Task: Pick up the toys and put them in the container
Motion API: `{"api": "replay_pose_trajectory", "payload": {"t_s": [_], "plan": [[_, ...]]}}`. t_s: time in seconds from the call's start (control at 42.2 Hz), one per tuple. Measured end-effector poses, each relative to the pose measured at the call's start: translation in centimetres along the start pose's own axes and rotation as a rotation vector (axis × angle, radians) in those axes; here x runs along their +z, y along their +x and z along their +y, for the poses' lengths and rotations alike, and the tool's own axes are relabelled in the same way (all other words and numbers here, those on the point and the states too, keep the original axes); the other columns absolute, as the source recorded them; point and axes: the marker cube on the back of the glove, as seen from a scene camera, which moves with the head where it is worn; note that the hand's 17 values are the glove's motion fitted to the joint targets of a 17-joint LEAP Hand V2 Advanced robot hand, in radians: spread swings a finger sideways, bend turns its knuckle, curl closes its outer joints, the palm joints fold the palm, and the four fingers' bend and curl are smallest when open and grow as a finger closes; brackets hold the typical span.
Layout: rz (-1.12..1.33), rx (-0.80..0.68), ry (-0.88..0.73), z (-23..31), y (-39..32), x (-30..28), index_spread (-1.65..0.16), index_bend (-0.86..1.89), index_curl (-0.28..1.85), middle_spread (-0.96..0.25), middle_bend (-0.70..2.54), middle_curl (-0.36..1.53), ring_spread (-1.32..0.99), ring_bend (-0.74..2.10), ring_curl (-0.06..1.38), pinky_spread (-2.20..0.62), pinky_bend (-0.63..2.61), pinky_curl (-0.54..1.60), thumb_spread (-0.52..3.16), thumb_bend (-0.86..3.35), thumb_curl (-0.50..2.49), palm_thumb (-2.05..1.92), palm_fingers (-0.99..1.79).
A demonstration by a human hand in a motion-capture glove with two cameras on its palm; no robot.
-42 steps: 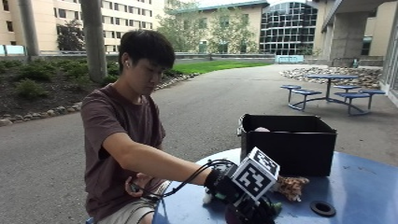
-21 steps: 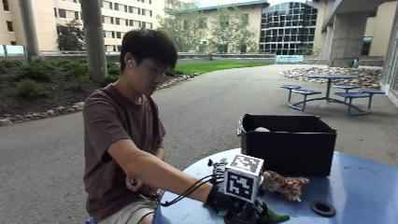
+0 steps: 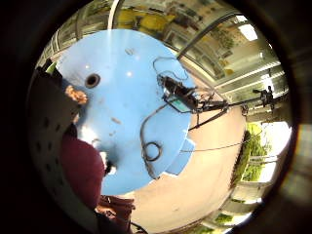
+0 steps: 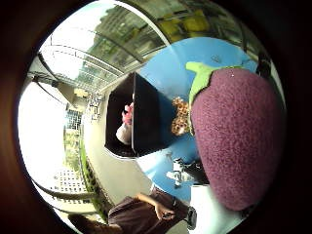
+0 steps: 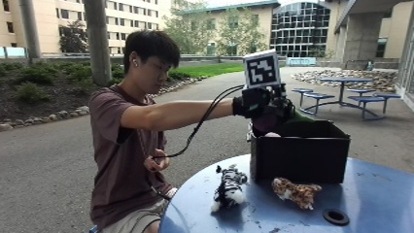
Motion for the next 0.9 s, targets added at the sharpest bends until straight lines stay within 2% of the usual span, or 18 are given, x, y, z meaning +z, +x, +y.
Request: {"api": "replay_pose_trajectory", "payload": {"t_s": [0.118, 0.237, 0.331, 0.45, 0.592, 0.71, 0.781, 0.805, 0.852, 0.876, 0.899], "plan": [[0.117, -0.082, 0.056, -1.0, -5.6, -4.5, -0.21, 1.03, 0.74, -0.19, 1.33, 0.72, -0.34, 1.42, 0.58, -0.38, 1.0, 0.48, 0.72, 0.15, 0.91, 0.61, 0.93], [0.016, -0.244, 0.049, -1.2, -14.7, -6.4, -0.23, 1.03, 0.78, -0.19, 1.35, 0.74, -0.35, 1.44, 0.6, -0.38, 1.02, 0.5, 0.62, 0.12, 0.95, 0.62, 0.91], [0.037, -0.35, 0.038, -1.4, -18.8, -5.6, -0.24, 1.02, 0.81, -0.19, 1.35, 0.76, -0.35, 1.45, 0.61, -0.38, 1.04, 0.51, 0.55, 0.11, 0.97, 0.63, 0.89], [0.139, -0.377, 0.021, -2.1, -21.3, -3.6, -0.25, 1.02, 0.86, -0.19, 1.36, 0.78, -0.35, 1.46, 0.62, -0.38, 1.05, 0.52, 0.48, 0.09, 1.0, 0.63, 0.87], [-0.023, -0.427, -0.009, -2.0, -28.5, -1.3, -0.27, 1.01, 0.91, -0.19, 1.36, 0.8, -0.36, 1.46, 0.63, -0.37, 1.07, 0.52, 0.41, 0.07, 1.03, 0.64, 0.86], [-0.007, -0.435, -0.053, -1.8, -31.2, 0.1, -0.28, 0.92, 0.94, -0.2, 1.32, 0.8, -0.36, 1.48, 0.65, -0.37, 1.15, 0.54, 0.41, 0.04, 1.04, 0.64, 0.77], [0.029, -0.434, -0.119, -1.8, -31.4, 1.0, -0.28, 0.78, 0.95, -0.22, 1.26, 0.8, -0.36, 1.49, 0.65, -0.37, 1.24, 0.57, 0.44, 0.03, 1.04, 0.64, 0.63], [0.041, -0.434, -0.148, -1.7, -31.4, 1.2, -0.28, 0.72, 0.94, -0.27, 0.97, 0.74, -0.36, 1.55, 0.67, -0.37, 1.34, 0.6, 0.53, 0.06, 1.03, 0.67, 0.31], [0.063, -0.436, -0.216, -1.5, -31.2, 1.6, -0.27, 0.69, 0.96, -0.28, 0.83, 0.73, -0.35, 1.62, 0.7, -0.36, 1.41, 0.62, 0.6, 0.05, 1.02, 0.65, 0.23], [0.071, -0.437, -0.251, -1.3, -31.1, 1.7, -0.27, 0.56, 0.91, -0.28, 1.03, 0.77, -0.34, 1.55, 0.66, -0.35, 1.29, 0.57, 0.67, -0.03, 0.98, 0.53, 0.25], [0.076, -0.437, -0.279, -1.2, -30.9, 1.9, -0.27, 0.41, 0.86, -0.27, 0.94, 0.72, -0.33, 1.43, 0.63, -0.31, 1.29, 0.58, 0.75, -0.1, 0.93, 0.4, -0.11]]}}
